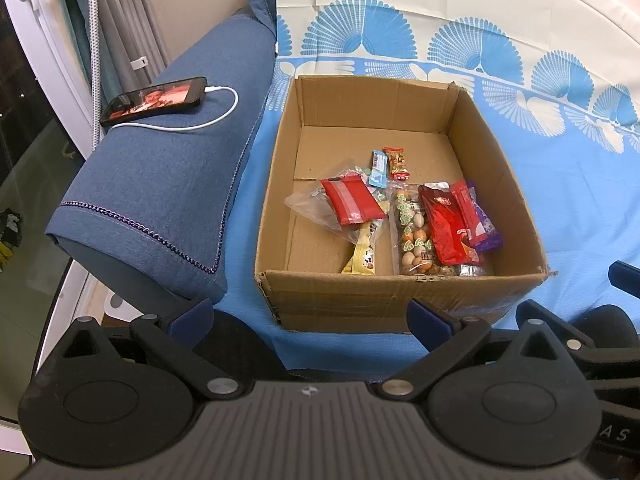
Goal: Organize snacks
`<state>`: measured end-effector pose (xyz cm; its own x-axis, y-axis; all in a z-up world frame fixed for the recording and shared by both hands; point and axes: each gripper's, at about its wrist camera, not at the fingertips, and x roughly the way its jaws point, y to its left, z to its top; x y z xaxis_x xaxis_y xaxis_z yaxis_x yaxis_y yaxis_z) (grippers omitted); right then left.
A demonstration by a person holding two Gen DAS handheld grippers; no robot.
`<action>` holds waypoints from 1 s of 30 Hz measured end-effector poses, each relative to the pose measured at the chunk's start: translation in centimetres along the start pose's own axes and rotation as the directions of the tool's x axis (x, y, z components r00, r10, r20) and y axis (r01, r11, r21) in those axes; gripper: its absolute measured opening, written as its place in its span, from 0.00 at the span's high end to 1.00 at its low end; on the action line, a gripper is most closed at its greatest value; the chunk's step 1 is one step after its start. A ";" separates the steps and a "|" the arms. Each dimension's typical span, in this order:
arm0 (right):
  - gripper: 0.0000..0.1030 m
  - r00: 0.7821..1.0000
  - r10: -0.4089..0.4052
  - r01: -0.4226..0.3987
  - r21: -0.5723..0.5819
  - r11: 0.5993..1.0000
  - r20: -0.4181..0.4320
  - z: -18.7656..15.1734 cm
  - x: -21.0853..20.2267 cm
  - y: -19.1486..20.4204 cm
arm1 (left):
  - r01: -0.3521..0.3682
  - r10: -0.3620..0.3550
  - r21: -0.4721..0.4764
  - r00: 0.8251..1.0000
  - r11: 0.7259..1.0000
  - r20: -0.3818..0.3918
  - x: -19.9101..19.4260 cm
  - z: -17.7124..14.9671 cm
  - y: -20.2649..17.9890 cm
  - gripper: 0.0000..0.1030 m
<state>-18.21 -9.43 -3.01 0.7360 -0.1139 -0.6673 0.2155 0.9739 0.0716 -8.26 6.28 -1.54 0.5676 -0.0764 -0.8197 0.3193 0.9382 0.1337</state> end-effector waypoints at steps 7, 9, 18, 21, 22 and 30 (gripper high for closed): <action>0.00 1.000 0.001 -0.001 -0.001 1.000 0.002 0.0 -0.1 0.0 | -0.003 0.003 0.001 1.000 1.000 0.001 -0.1 0.0 -0.1 0.00; 0.00 1.000 0.001 -0.001 0.000 1.000 0.002 0.0 -0.1 0.0 | -0.004 0.004 0.003 1.000 1.000 0.002 -0.1 0.0 -0.1 0.00; 0.00 1.000 0.002 -0.002 0.002 1.000 0.002 0.0 -0.1 0.0 | -0.006 0.006 0.006 1.000 1.000 -0.001 -0.1 0.0 -0.1 0.00; 0.00 1.000 0.002 -0.002 0.003 1.000 0.002 0.0 -0.1 0.0 | -0.007 0.007 0.006 1.000 1.000 -0.001 -0.1 0.0 -0.1 0.00; 0.00 1.000 0.002 -0.002 0.003 1.000 0.002 0.0 -0.1 0.0 | -0.007 0.007 0.006 1.000 1.000 -0.001 -0.1 0.0 -0.1 0.00; 0.00 1.000 0.014 -0.014 0.002 1.000 0.018 0.0 -0.3 0.1 | -0.040 0.040 -0.010 0.999 0.999 0.008 -0.1 -0.2 0.3 0.00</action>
